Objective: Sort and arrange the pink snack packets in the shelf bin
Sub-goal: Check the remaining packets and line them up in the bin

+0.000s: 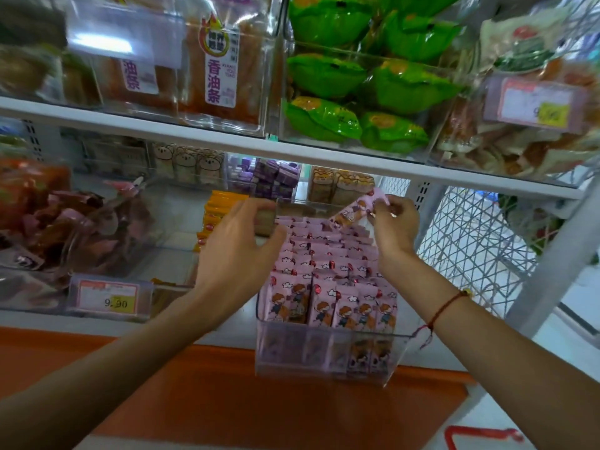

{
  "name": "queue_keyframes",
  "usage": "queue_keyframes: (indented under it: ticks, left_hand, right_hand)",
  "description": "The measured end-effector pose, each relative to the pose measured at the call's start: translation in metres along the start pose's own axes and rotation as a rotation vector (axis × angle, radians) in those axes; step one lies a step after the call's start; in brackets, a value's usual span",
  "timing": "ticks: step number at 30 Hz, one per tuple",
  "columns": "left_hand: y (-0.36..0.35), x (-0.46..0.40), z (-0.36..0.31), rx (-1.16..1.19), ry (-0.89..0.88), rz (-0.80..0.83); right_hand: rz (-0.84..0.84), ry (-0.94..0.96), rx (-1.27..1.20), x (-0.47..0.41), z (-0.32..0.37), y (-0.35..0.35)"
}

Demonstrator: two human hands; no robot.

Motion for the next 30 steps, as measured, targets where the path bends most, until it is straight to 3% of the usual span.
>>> queue_keyframes:
  ticks: [4, 7, 16, 21, 23, 26, 30]
  left_hand:
    - [-0.027, -0.006, -0.04, -0.064, -0.198, 0.193]
    - [-0.043, 0.013, -0.048, 0.003, -0.224, 0.266]
    - [-0.025, 0.038, -0.033, 0.184, -0.094, 0.164]
    - [-0.017, 0.037, -0.037, 0.168, -0.1, 0.064]
    - [-0.02, 0.036, -0.038, 0.132, -0.118, 0.077]
    - [-0.023, 0.035, -0.044, 0.031, -0.193, 0.105]
    - [-0.03, 0.034, -0.048, 0.072, -0.231, 0.15]
  right_hand:
    - [0.168, -0.036, -0.079, 0.04, 0.005, 0.015]
    - [0.326, -0.158, -0.14, 0.068, -0.005, 0.019]
    - [0.555, -0.309, -0.137, 0.096, -0.019, 0.008]
    - [0.829, -0.33, -0.126, 0.115, -0.02, -0.016]
    - [0.799, -0.287, -0.084, 0.115, -0.021, -0.017]
    - [0.601, -0.201, -0.016, 0.103, -0.018, -0.005]
    - [0.486, -0.094, 0.066, 0.099, -0.013, 0.006]
Point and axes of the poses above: each hand's wrist, its own x-axis away from the middle knuckle, its own y-axis out of the back of the hand, z = x × y, the point moved 9 cm from there along -x, towards the middle knuckle, and after that the axes turned 14 degrees about -y, right-handed, at the moved point
